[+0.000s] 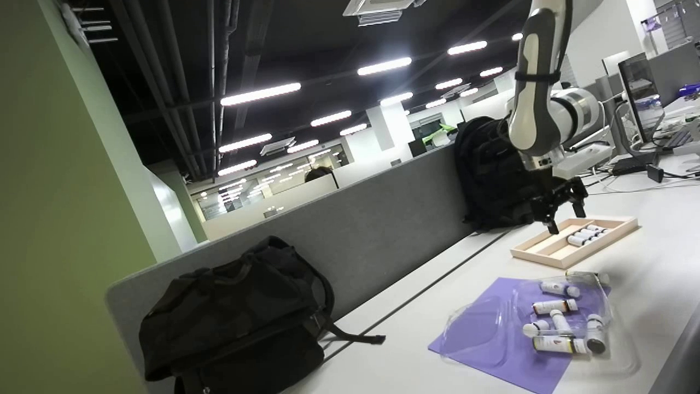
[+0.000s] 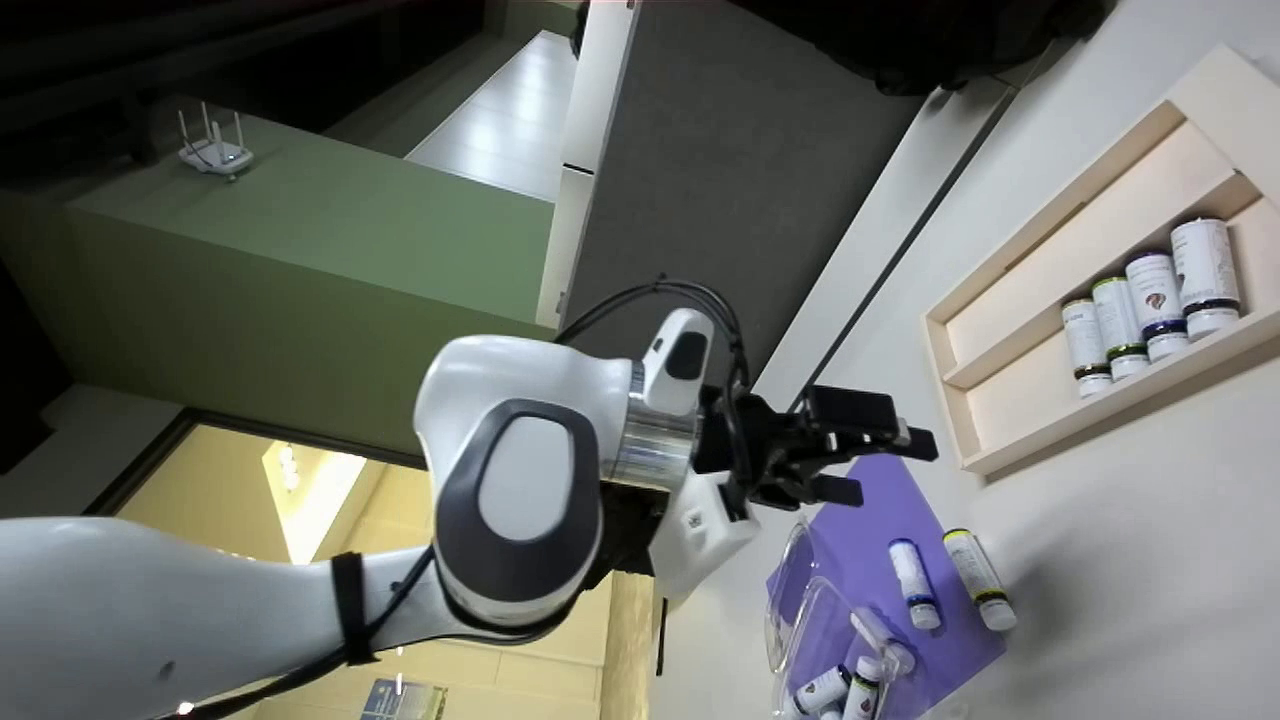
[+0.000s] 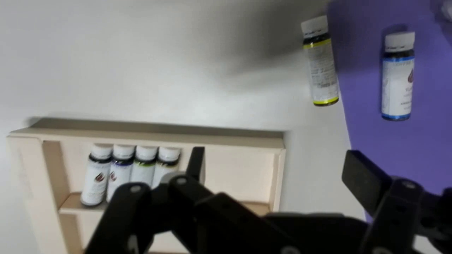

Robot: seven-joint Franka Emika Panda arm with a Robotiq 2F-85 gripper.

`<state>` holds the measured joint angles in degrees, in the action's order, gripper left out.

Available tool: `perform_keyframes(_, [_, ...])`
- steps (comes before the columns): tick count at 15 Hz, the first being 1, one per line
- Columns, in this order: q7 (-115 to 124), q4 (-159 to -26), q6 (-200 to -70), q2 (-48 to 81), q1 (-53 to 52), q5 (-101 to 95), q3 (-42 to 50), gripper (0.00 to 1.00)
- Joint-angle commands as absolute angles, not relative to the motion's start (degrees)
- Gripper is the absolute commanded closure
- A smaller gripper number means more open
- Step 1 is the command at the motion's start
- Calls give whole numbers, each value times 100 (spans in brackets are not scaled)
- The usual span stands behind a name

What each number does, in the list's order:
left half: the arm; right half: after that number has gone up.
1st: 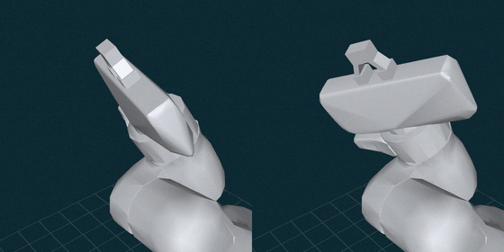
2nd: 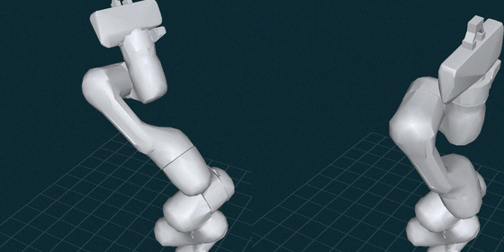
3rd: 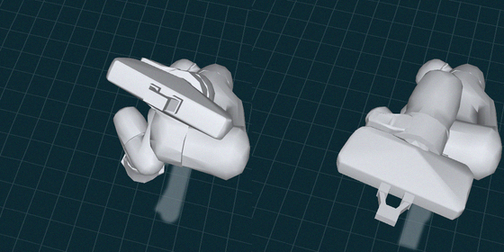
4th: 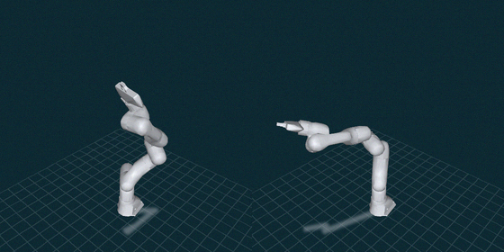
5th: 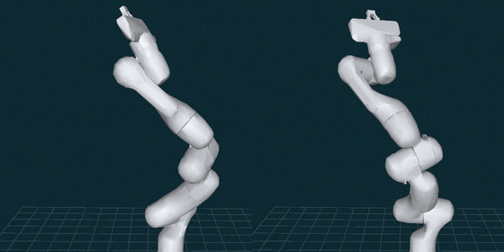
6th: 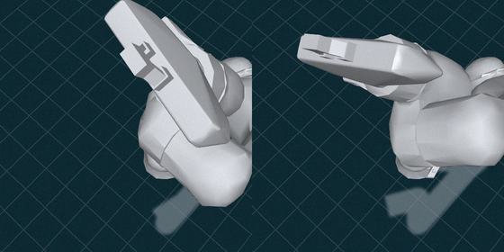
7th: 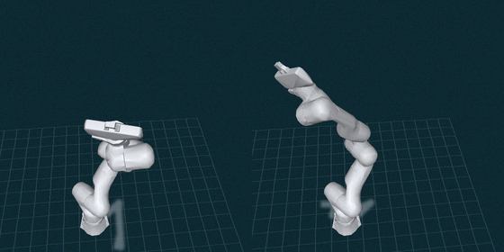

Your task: Take the right bottle from the table and put it in the bottom compartment of the box

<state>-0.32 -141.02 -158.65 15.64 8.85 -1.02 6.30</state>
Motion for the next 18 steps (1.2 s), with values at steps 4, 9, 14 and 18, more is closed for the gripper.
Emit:
perform_keyframes(4, [-271,-13380,-15650,2840,877,462,145,0])
perform_keyframes(9, [-349,-13083,-15209,3176,888,412,95,27])
perform_keyframes(14, [-356,-12916,-14895,3222,875,412,141,58])
perform_keyframes(18, [-362,-12804,-14439,3046,919,427,195,81])
